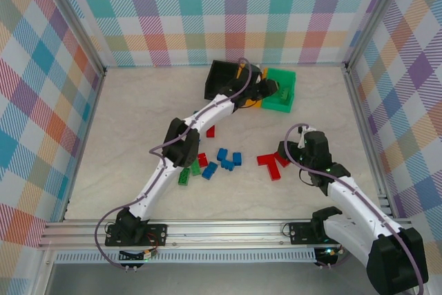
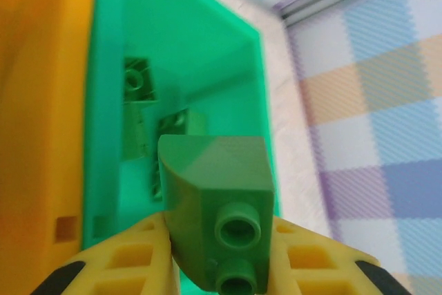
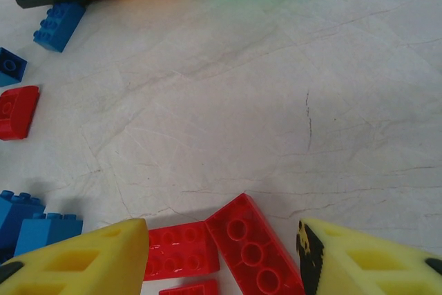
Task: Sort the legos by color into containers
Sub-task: Place the lego in the container, then pick up the lego from the center of the table.
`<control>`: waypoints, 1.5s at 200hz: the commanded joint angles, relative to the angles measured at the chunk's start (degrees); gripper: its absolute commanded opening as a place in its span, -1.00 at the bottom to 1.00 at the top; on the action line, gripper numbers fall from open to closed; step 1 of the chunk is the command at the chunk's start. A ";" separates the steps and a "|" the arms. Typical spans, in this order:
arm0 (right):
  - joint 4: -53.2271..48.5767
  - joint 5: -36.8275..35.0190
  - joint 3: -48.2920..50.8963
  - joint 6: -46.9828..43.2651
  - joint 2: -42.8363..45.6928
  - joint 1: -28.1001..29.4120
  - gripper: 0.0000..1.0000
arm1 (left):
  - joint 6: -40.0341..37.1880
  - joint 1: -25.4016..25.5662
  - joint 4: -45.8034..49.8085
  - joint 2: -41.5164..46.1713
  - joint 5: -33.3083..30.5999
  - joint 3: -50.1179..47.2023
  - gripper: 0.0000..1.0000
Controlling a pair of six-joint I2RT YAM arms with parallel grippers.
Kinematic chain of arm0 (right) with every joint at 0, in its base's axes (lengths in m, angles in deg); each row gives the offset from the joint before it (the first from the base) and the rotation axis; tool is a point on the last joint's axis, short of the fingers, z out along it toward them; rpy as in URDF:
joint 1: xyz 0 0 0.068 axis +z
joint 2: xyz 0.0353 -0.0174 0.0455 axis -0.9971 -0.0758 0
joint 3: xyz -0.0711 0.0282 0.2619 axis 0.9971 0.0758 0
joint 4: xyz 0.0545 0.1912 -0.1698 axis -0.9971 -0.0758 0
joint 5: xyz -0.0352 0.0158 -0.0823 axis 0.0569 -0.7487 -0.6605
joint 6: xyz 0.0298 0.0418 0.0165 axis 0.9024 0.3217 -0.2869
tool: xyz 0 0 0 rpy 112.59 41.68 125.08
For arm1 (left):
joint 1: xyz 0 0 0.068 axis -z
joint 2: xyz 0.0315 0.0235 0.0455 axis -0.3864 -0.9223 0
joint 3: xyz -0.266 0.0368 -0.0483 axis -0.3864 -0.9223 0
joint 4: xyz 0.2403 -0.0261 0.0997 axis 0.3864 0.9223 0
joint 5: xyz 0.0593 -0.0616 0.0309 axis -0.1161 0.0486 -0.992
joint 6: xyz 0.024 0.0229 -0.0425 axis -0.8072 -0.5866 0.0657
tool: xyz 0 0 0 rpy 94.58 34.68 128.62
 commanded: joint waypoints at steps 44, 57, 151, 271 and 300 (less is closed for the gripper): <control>0.53 1.76 1.28 0.77 0.31 -0.27 0.19 | 5.76 2.37 -9.76 1.00 -2.76 -1.49 -0.45; 0.78 1.94 1.29 0.87 0.01 -0.25 0.19 | 5.92 2.35 -11.09 1.41 -3.05 -2.54 -0.38; 1.46 2.53 0.94 0.63 -2.08 -0.23 0.19 | 3.29 2.38 -10.43 9.33 -1.71 -8.21 0.59; -1.21 10.25 -16.48 1.41 -19.58 -0.02 0.19 | -4.91 -1.54 -10.79 48.92 -7.60 -55.02 0.72; -3.19 11.89 -24.75 2.57 -27.56 2.02 0.17 | -7.66 -5.09 -3.73 59.79 -10.55 -65.21 0.73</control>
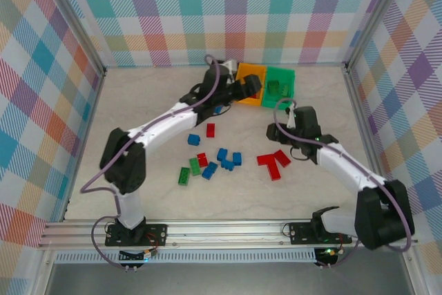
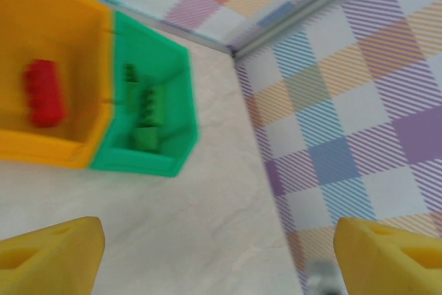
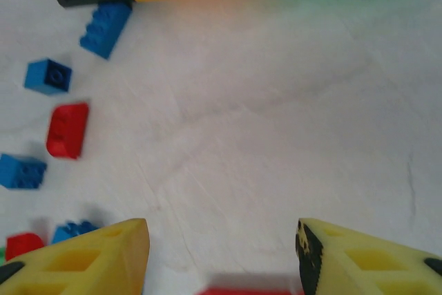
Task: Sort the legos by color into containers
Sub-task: Pick up the lego from the center of the table.
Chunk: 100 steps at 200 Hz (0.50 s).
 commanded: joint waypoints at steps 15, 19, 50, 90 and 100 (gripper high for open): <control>-3.71 4.48 -9.12 1.70 -7.85 4.70 0.17 | -5.06 -5.46 10.80 12.50 -5.19 -10.13 0.74; -4.38 4.70 -10.30 1.65 -8.88 5.76 0.17 | -5.40 -6.19 12.21 13.68 -5.21 -11.05 0.74; -10.64 3.81 -18.72 -0.91 -15.98 14.84 0.17 | -7.03 -13.70 20.11 21.40 -0.72 -18.62 0.76; -14.96 3.69 -27.75 0.50 -27.08 21.56 0.19 | -13.13 -24.65 31.72 27.88 4.57 -20.76 0.78; -16.41 2.80 -31.09 1.00 -30.36 22.96 0.19 | -14.62 -26.89 35.32 28.20 6.49 -19.52 0.79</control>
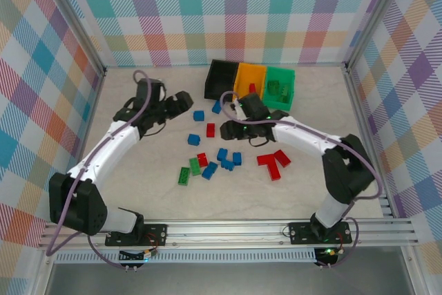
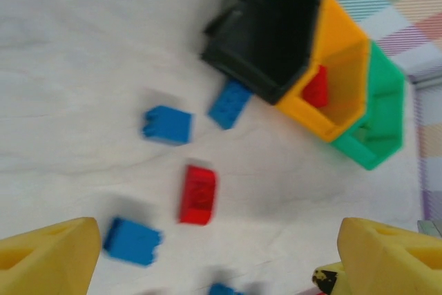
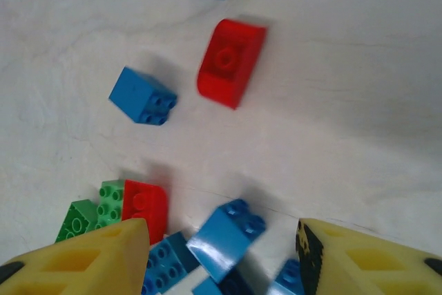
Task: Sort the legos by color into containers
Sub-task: Pick up the lego from the center of the table.
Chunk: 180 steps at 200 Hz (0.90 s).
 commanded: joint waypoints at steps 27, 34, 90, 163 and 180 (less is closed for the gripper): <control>-10.78 -5.10 -17.07 1.39 -16.80 4.64 0.19 | -9.25 -9.18 19.00 1.79 12.53 5.50 0.80; -12.16 -6.11 -19.96 1.47 -19.10 4.93 0.19 | -10.27 -9.93 20.78 1.66 13.44 6.34 0.80; -19.31 -11.63 -36.53 1.85 -32.63 5.16 0.18 | -18.61 -13.98 28.50 4.96 12.98 6.45 0.82; -23.42 -14.13 -43.83 1.04 -37.58 5.16 -0.39 | -20.28 -16.98 27.20 6.09 14.75 3.01 0.82; -22.95 -15.58 -42.72 0.41 -35.34 5.02 -0.45 | -20.02 -16.93 26.36 6.52 14.50 1.85 0.82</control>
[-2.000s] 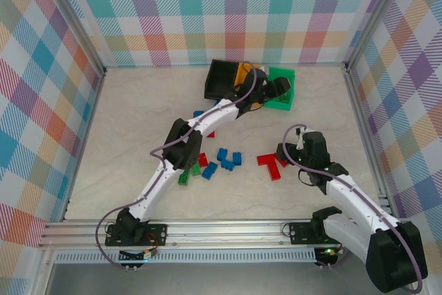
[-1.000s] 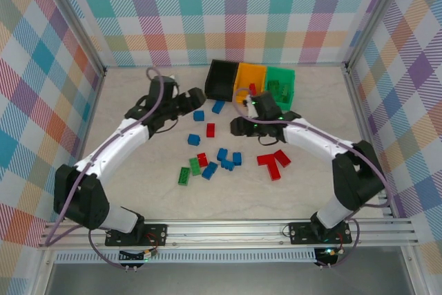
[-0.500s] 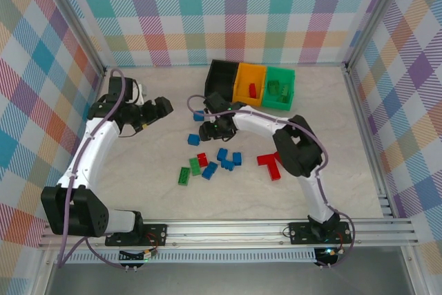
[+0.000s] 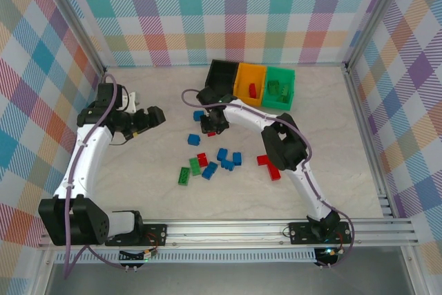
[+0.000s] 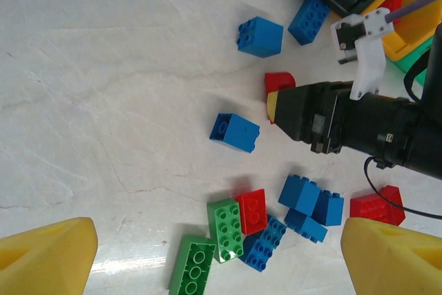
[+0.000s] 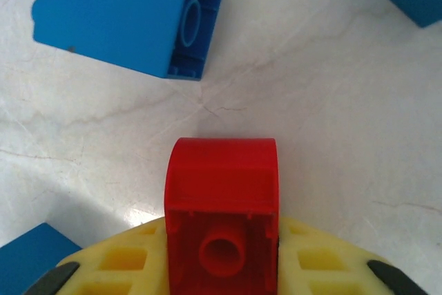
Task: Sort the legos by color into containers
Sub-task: Pick up the lego from the center of the table, then move the container to the top-center of the table.
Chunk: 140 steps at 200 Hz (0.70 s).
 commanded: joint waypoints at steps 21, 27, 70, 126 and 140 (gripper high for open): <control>-2.59 -4.78 1.44 -2.17 5.69 -1.18 -0.45 | -0.07 -0.72 -2.91 3.02 1.14 -4.66 0.83; -2.57 -5.23 1.41 -2.50 6.70 -1.84 -0.45 | 0.04 -0.72 -3.63 3.54 1.09 -5.42 0.82; -2.56 -4.10 -1.91 -3.41 9.86 -9.99 -0.42 | 0.31 -0.72 -5.93 4.97 -0.66 -10.47 0.83; -6.78 -4.80 -18.83 -3.77 -0.34 -17.27 -0.40 | 0.05 -0.70 -6.61 5.86 -1.24 -14.22 0.83; -7.68 -4.79 -23.64 -3.40 -4.28 -18.25 -0.40 | -0.03 -0.65 -6.70 6.78 -1.12 -14.69 0.83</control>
